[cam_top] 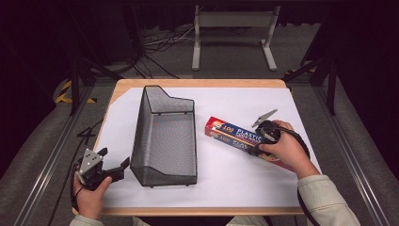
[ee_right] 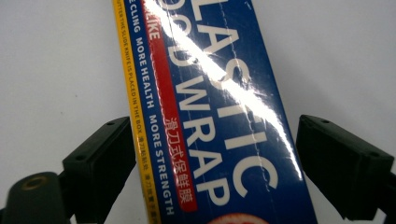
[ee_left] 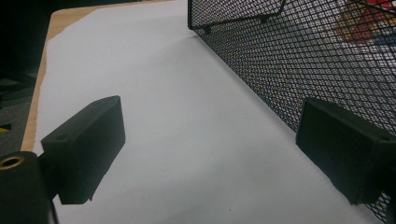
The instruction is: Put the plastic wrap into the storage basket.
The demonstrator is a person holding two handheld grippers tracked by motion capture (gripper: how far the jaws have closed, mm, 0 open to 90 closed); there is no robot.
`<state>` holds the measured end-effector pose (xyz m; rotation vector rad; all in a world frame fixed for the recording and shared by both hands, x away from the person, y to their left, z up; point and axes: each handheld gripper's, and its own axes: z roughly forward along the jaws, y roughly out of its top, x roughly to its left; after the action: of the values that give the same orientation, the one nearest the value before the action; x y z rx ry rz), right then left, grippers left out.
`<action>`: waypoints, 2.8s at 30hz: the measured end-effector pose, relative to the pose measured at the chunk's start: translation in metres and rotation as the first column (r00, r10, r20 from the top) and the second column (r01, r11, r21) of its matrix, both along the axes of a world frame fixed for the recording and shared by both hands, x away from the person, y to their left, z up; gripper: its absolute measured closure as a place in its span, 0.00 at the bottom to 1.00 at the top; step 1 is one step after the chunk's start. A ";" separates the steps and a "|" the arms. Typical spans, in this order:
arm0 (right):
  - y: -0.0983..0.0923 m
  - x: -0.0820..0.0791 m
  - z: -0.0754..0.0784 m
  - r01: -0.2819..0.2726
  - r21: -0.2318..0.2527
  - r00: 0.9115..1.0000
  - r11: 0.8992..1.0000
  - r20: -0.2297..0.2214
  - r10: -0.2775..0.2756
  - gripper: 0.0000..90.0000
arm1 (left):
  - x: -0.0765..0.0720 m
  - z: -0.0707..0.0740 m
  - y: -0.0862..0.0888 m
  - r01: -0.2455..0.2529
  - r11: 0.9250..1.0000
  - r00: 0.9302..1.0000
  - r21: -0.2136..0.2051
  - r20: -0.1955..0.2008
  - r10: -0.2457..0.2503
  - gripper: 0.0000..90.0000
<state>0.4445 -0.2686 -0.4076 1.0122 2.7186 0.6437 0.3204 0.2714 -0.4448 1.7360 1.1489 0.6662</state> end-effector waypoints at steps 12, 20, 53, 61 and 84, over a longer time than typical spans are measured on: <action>0.005 0.004 -0.002 -0.135 -0.109 0.991 0.985 -0.036 0.131 0.41 | -0.001 0.000 0.001 -0.004 1.000 1.000 0.000 0.000 0.004 0.10; 0.007 -0.003 0.000 -0.112 -0.089 0.993 0.990 -0.035 0.109 0.44 | 0.000 0.000 0.001 -0.006 1.000 1.000 -0.001 -0.001 0.006 0.10; 0.006 -0.026 0.048 0.302 0.170 0.951 0.938 0.019 -0.309 0.46 | 0.001 0.001 0.000 -0.004 1.000 1.000 -0.006 0.004 0.004 0.10; 0.013 -0.032 0.062 0.354 0.202 0.931 0.913 0.013 -0.364 0.46 | 0.001 0.001 0.000 -0.006 1.000 1.000 -0.006 0.002 0.006 0.10; 0.074 -0.038 0.098 0.331 0.205 0.940 0.921 0.008 -0.340 0.46 | 0.001 0.002 0.001 -0.003 1.000 1.000 -0.011 0.010 0.003 0.10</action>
<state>0.4065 -0.1946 -0.3097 1.4513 2.3913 0.8726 0.3214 0.2722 -0.4424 1.7202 1.1468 0.6685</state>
